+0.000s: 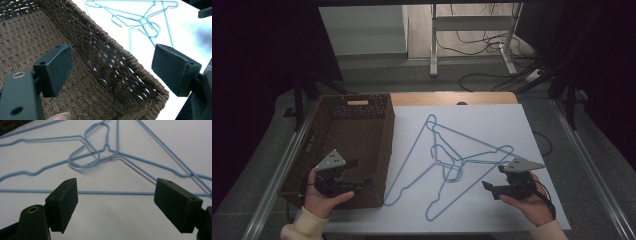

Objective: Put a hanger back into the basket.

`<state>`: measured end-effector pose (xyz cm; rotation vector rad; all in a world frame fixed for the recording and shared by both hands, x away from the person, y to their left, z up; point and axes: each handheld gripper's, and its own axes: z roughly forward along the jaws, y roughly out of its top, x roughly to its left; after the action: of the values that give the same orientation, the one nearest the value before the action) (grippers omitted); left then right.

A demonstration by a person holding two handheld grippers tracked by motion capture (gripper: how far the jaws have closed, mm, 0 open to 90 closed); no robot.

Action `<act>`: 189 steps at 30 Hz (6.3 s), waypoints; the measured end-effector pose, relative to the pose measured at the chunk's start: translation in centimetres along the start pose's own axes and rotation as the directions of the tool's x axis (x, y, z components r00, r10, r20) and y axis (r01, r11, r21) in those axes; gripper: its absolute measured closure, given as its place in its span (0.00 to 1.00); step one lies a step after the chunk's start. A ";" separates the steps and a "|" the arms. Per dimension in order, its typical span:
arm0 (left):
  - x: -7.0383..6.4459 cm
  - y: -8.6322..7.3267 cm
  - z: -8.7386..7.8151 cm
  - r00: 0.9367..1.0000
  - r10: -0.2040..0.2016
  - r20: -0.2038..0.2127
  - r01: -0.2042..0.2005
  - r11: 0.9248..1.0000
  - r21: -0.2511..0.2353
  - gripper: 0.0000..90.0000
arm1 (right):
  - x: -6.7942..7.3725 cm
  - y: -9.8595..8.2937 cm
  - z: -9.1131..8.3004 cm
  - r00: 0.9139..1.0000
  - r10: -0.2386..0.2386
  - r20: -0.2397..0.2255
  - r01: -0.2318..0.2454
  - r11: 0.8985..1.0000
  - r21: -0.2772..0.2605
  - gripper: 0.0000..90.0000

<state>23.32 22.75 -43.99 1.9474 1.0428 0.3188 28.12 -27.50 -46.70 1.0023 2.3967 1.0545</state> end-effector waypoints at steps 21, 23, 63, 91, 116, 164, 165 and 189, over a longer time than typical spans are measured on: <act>-0.8 0.2 -0.2 1.000 0.012 0.007 -0.012 1.000 0.003 0.20 | 0.4 0.1 -0.2 0.999 -0.017 0.028 0.017 1.000 0.014 0.22; -0.9 0.3 -0.3 1.000 0.015 0.012 -0.015 1.000 0.004 0.20 | 0.4 0.1 -0.2 0.999 -0.017 0.028 0.017 1.000 0.014 0.22; -1.1 0.3 -0.1 0.999 0.013 0.037 -0.014 1.000 0.022 0.21 | 1.4 7.6 10.7 0.986 -0.130 -0.108 0.154 0.956 0.250 0.51; -1.8 0.8 0.1 0.999 0.031 0.040 -0.032 0.999 0.019 0.21 | 2.3 8.5 11.8 0.961 -0.229 -0.156 0.271 0.898 0.347 0.92; -6.4 3.9 5.6 0.986 0.130 0.108 -0.143 0.981 0.129 0.22 | 2.3 9.5 7.9 0.967 -0.161 -0.196 0.216 0.927 0.307 0.93; -8.4 3.9 19.5 0.992 0.037 0.117 -0.080 0.918 0.389 0.95 | 2.4 9.7 6.6 0.964 -0.161 -0.213 0.219 0.933 0.284 0.89; -8.4 4.0 19.4 0.992 0.033 0.118 -0.075 0.923 0.378 0.95 | 2.3 9.8 6.5 0.965 -0.157 -0.208 0.212 0.938 0.274 0.86; -7.6 8.1 13.2 0.991 -0.053 0.120 0.035 0.989 0.145 0.96 | -3.1 8.2 -0.2 0.992 0.070 -0.108 -0.079 0.993 -0.085 0.47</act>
<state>30.58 7.06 -43.95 2.0403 1.0502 0.0989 34.03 -25.88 -40.43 1.0367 2.3865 1.2585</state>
